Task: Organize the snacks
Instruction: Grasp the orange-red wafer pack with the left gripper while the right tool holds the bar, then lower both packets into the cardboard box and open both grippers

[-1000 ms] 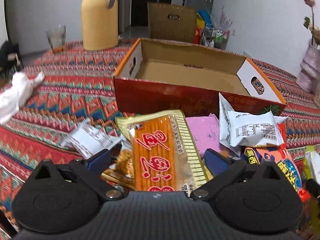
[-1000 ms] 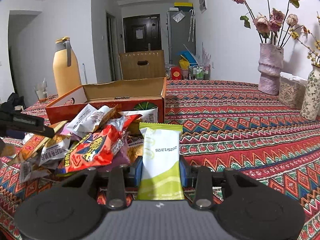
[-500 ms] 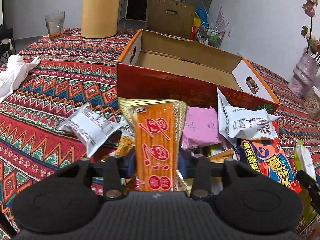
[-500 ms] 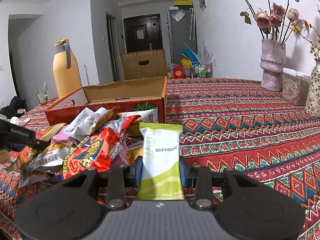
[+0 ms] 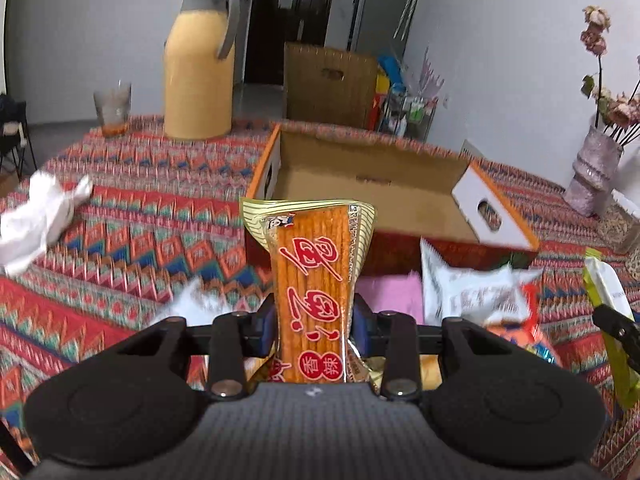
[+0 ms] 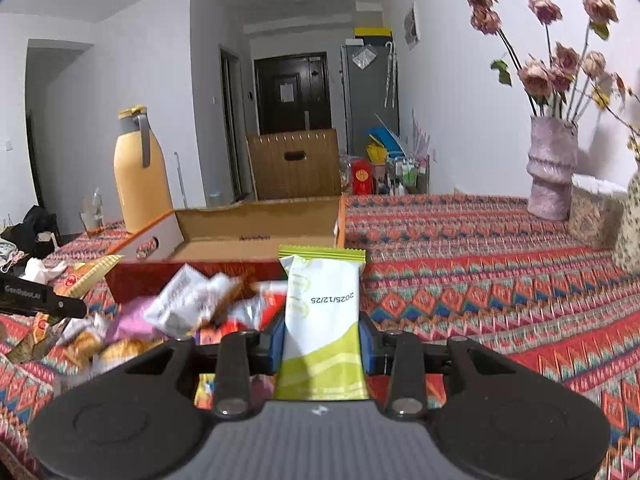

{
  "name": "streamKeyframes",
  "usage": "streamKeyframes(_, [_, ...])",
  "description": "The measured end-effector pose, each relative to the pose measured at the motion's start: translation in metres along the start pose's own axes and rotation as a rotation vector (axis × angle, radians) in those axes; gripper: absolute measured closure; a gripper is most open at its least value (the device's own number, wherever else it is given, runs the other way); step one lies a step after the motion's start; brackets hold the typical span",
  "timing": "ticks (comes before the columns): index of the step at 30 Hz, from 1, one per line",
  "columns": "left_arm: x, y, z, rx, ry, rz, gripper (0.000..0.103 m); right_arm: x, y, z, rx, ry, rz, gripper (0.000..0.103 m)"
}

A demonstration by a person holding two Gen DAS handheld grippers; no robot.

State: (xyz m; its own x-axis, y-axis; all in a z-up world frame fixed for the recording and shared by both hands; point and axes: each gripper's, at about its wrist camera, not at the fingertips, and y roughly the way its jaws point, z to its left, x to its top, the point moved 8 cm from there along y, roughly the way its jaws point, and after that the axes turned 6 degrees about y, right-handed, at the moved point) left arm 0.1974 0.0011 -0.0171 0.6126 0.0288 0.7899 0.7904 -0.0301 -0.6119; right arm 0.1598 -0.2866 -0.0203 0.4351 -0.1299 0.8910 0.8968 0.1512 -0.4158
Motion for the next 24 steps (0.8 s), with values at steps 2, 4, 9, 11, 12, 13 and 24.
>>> streamKeyframes(2, [0.014,-0.002,-0.003,0.005,0.014,-0.029,0.066,0.013,0.005,0.003,0.006,-0.007,-0.014,0.068])
streamKeyframes(4, [0.030,-0.002,-0.006,0.014,0.030,-0.055,0.066,0.028,0.013,0.008,0.017,-0.014,-0.025,0.068])
streamKeyframes(9, [0.068,0.012,-0.013,0.034,0.056,-0.101,0.066,0.063,0.041,0.023,0.046,-0.032,-0.033,0.068])
streamKeyframes(11, [0.080,0.022,-0.014,0.041,0.063,-0.108,0.066,0.073,0.055,0.029,0.058,-0.029,-0.022,0.068])
streamKeyframes(12, [0.086,0.027,-0.015,0.045,0.065,-0.110,0.066,0.077,0.063,0.033,0.062,-0.034,-0.019,0.068])
streamKeyframes(13, [0.093,0.034,-0.016,0.050,0.067,-0.111,0.066,0.081,0.069,0.037,0.064,-0.040,-0.017,0.068])
streamKeyframes(24, [0.129,0.104,-0.023,0.110,0.087,-0.125,0.066,0.106,0.162,0.060,0.039,-0.079,0.064,0.068])
